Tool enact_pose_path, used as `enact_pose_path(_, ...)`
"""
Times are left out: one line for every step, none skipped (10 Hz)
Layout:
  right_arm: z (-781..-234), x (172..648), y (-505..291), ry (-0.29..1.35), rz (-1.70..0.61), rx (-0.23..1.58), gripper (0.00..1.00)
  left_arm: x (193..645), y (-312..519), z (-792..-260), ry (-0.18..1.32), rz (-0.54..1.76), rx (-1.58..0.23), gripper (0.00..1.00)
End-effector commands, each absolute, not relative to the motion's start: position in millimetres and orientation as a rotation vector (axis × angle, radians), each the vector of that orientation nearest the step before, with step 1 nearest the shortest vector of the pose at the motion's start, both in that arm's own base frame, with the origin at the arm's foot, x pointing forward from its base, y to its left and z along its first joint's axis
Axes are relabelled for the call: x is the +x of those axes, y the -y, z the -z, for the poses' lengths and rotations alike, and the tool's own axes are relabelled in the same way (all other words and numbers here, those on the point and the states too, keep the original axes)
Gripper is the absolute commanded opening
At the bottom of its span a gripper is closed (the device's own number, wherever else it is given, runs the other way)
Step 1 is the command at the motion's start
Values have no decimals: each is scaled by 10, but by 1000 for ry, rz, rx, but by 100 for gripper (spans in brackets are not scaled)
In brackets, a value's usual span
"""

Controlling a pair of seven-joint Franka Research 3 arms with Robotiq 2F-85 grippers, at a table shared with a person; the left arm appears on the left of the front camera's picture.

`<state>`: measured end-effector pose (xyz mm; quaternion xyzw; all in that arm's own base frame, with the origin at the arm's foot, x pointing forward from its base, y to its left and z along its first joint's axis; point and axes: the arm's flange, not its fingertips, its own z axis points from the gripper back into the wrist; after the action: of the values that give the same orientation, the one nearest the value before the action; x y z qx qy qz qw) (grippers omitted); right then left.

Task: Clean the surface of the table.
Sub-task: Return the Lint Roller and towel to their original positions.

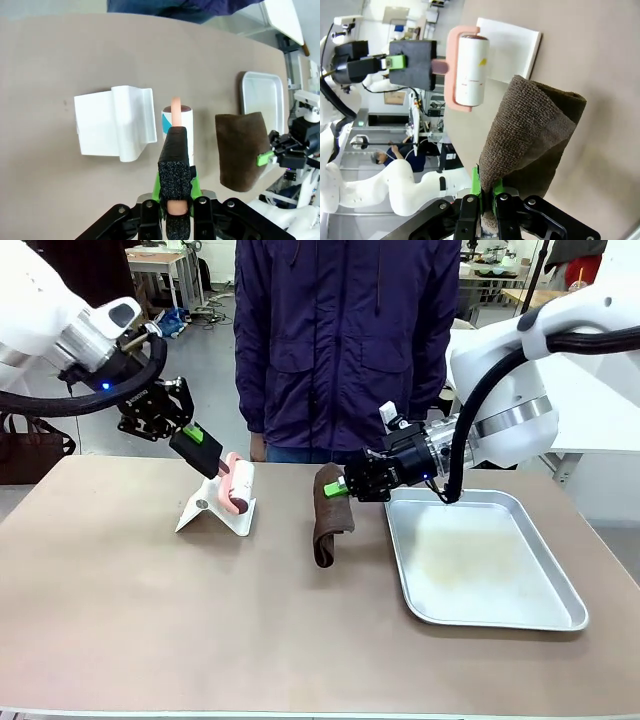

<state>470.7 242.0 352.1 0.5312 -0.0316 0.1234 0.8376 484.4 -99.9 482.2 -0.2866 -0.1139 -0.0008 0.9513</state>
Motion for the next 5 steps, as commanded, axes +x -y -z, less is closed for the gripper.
enact_pose_path(-3528,4653,-2518,88,-250,1139,10,4986,1017,-4800,196,-47,-572,22)
enact_pose_path(-3525,4657,-2529,98,-234,1127,10,5033,1030,-4742,181,-47,-579,22)
enact_pose_path(-3514,4673,-2513,97,-219,1130,10,5079,1060,-4684,172,-55,-567,22)
enact_pose_path(-3505,4677,-2504,97,-216,1135,10,5118,1078,-4626,163,-56,-564,22)
enact_pose_path(-3495,4687,-2502,88,-223,1136,10,5160,1068,-4580,157,-61,-567,22)
